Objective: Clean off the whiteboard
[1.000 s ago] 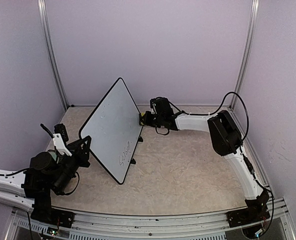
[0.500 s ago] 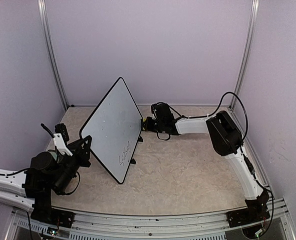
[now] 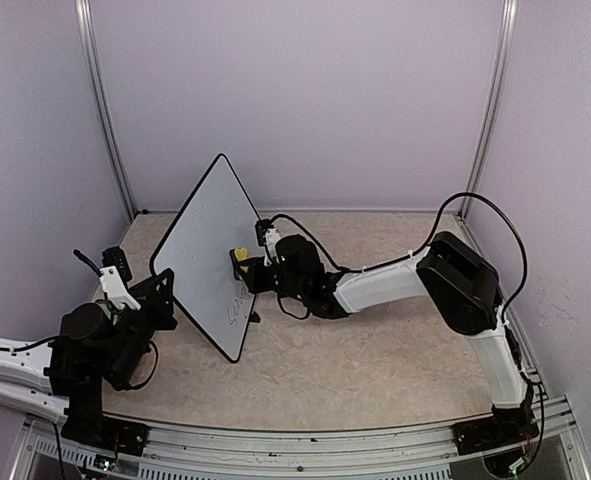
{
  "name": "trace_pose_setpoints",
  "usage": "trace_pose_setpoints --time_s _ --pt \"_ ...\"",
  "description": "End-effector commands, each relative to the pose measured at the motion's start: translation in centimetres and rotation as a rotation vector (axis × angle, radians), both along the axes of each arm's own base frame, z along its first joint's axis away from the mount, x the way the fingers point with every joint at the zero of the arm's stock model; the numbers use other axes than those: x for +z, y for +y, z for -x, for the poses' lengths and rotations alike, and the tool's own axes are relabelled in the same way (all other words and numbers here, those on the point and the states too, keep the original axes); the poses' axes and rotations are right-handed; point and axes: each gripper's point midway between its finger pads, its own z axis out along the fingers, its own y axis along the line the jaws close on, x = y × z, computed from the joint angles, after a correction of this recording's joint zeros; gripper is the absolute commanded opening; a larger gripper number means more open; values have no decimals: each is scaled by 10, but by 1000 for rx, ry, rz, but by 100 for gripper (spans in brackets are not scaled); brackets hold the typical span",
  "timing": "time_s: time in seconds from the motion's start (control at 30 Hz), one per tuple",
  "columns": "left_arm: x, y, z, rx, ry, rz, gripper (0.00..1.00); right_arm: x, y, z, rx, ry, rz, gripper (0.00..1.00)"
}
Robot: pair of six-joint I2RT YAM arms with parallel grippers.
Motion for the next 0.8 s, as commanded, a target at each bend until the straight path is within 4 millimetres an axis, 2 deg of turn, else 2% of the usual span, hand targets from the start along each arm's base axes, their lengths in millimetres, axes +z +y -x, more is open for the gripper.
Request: trace_pose_setpoints --time_s 0.0,0.17,0.27,0.37,0.47,0.6,0.67,0.77 --pt "16 -40 21 -260 -27 60 0 14 49 104 302 -64 -66 0" --pt "17 -37 21 -255 -32 61 0 16 47 145 394 -105 -91 0" --pt "19 -38 20 -253 -37 59 0 3 42 149 385 -81 -82 0" --pt "22 -39 20 -251 -41 64 0 -12 32 131 337 2 -103 0" --pt "25 -39 20 -251 -42 71 0 -22 18 103 309 119 -173 0" --pt "27 -37 21 -256 -46 83 0 -18 4 76 296 199 -249 0" --pt "29 -36 21 -256 -48 86 0 -13 3 70 303 208 -260 0" --pt "31 -35 21 -254 -53 91 0 -13 6 75 335 228 -262 0"
